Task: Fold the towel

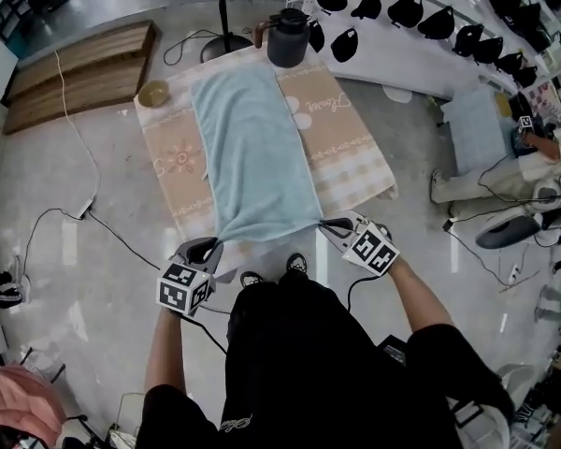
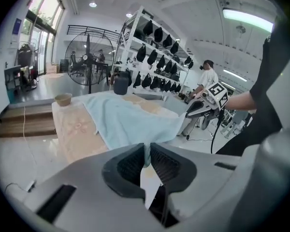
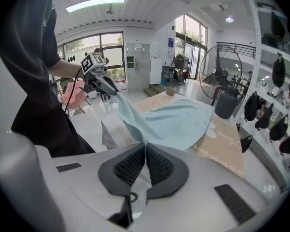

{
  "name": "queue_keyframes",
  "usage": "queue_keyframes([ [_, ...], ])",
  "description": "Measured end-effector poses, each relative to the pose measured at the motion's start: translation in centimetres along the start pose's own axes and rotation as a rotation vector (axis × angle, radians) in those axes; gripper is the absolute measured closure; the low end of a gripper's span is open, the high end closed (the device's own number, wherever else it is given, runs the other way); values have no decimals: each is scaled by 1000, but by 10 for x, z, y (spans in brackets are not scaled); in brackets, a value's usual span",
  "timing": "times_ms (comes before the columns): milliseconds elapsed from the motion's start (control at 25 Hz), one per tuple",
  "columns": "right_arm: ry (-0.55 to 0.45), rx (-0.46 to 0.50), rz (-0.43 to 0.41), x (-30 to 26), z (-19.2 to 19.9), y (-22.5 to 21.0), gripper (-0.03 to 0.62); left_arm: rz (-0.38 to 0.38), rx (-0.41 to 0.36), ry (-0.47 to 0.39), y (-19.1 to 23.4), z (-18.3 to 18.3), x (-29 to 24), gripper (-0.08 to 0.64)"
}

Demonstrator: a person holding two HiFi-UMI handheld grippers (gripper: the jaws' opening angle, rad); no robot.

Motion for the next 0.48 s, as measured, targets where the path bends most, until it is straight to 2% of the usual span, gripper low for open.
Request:
queue_keyframes([
  [160, -44, -1, 66, 22, -29, -7, 581, 41, -31, -71, 1, -25, 14, 514],
  [280, -76, 3, 124, 38, -50, -28, 581, -2, -65, -109, 13, -37, 15, 514],
  [480, -91, 37, 171, 42, -81, -56, 581, -92, -69, -159, 45, -71, 6, 514],
])
Point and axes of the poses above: the fingertips, and each gripper's own axes: x backward along the fingers, y to its left, z out of its underside, the point moved 3 cm from there along x, backward along the fingers, and after that the axes turned 14 degrees about -z, right-handed, at the moved point
